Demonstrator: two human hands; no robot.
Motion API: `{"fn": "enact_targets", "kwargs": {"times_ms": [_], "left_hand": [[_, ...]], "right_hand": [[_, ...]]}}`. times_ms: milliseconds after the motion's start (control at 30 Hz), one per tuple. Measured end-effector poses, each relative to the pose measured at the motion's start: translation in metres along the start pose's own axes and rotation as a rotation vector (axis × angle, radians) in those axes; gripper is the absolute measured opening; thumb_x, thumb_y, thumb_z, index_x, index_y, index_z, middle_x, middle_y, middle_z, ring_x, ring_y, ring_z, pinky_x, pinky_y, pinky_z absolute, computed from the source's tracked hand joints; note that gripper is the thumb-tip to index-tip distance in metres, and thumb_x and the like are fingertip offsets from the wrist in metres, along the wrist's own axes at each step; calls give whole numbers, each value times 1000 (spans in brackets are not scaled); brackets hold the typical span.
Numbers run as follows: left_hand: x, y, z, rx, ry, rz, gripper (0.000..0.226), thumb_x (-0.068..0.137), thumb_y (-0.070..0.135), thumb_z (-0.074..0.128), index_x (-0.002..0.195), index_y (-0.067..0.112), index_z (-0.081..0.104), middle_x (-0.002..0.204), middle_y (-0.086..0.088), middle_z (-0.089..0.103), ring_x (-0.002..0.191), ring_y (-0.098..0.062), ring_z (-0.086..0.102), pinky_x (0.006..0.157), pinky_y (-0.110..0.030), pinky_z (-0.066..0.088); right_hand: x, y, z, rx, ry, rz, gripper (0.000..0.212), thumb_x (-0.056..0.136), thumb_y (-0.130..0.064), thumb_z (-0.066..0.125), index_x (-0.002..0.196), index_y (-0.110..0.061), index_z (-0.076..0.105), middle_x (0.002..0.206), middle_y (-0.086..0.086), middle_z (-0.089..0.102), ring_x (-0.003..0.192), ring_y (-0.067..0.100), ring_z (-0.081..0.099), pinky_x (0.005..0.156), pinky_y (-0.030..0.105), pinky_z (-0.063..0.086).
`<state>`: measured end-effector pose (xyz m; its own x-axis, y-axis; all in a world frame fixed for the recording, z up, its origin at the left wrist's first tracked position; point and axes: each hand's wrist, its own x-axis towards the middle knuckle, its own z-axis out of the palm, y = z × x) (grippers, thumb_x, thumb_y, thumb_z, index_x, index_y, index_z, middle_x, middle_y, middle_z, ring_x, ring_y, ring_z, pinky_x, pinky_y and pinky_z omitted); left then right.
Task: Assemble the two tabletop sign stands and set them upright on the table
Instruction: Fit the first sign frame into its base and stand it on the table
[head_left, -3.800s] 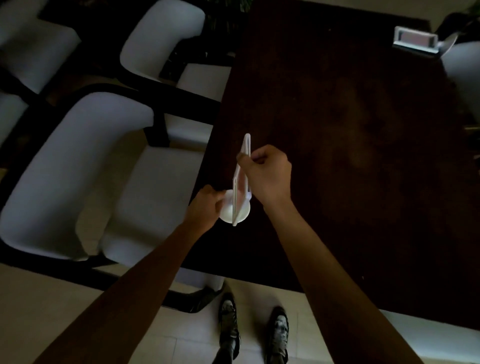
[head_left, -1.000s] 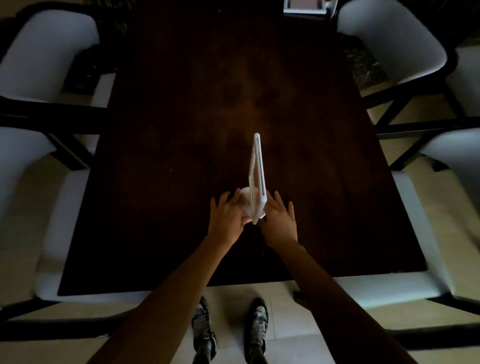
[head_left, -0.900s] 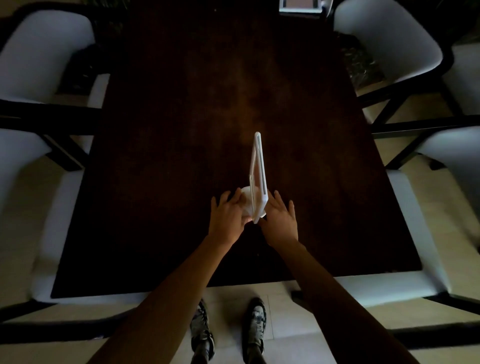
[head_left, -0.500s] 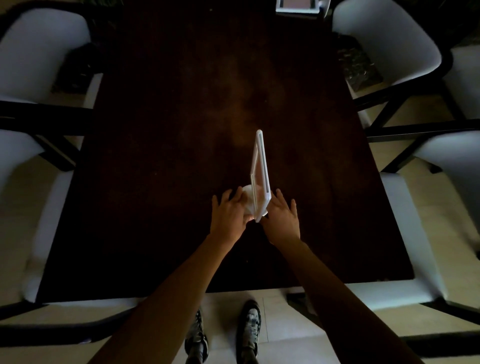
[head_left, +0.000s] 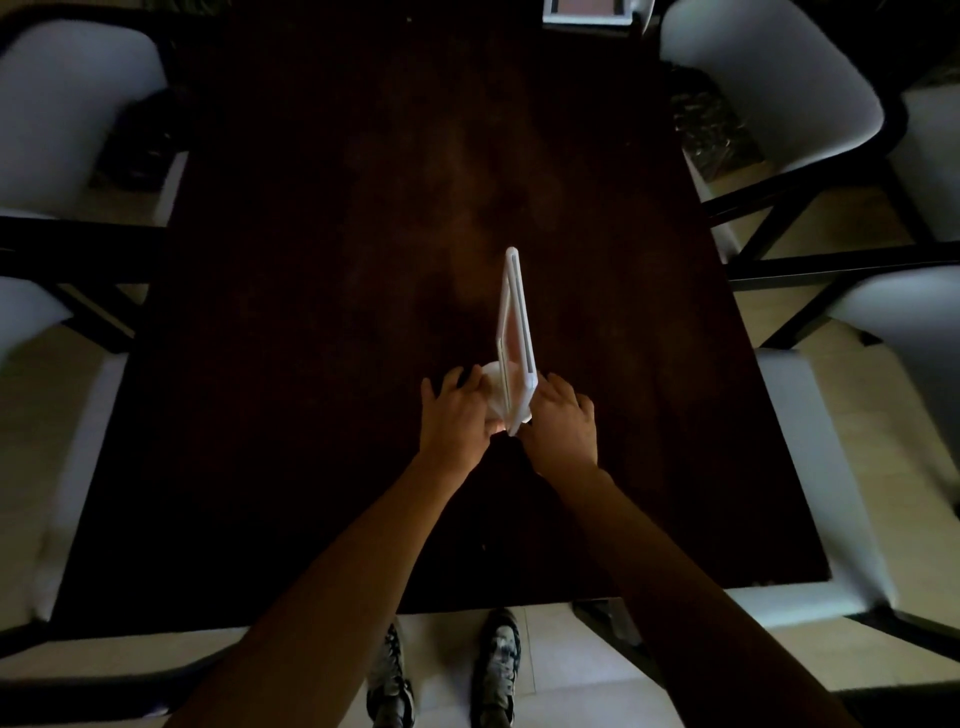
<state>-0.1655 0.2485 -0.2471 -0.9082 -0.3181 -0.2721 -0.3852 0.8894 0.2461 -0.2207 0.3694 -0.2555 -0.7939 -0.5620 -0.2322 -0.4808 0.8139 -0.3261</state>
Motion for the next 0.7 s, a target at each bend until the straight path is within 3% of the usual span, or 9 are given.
{"fn": "enact_targets", "kwargs": {"times_ms": [233,400,567,700], "left_hand": [[9,2,-6,44,-11,-1,59,80,36,68,131,14,47,143,-4,47,137,-25,35,113,-58,24],[14,4,-22,73,-40,15,52,79,37,69,123,14,52,126,-6,60,124,-26,48,108,-53,34],[4,-3,-37,106,-122,22,51,83,35,66,128,16,51,141,-8,46,129,-29,41,105,-50,37],[-24,-6,-43,78,-131,-13,37,86,34,62,117,14,57,123,-6,63,116,-22,55,99,-41,42]], "right_hand": [[11,1,-4,-48,-9,-7,64,79,-19,68,136,-19,38,144,0,41,137,24,31,105,45,34],[15,-4,-13,-63,-38,-7,62,78,-20,68,133,-18,39,138,2,45,128,25,39,100,42,38],[12,-1,-36,-103,-92,11,45,82,-16,63,124,-16,48,127,6,54,119,27,47,97,40,39],[-9,8,-59,-90,-133,33,34,87,-28,59,119,-18,56,119,8,61,115,27,52,97,41,39]]}}
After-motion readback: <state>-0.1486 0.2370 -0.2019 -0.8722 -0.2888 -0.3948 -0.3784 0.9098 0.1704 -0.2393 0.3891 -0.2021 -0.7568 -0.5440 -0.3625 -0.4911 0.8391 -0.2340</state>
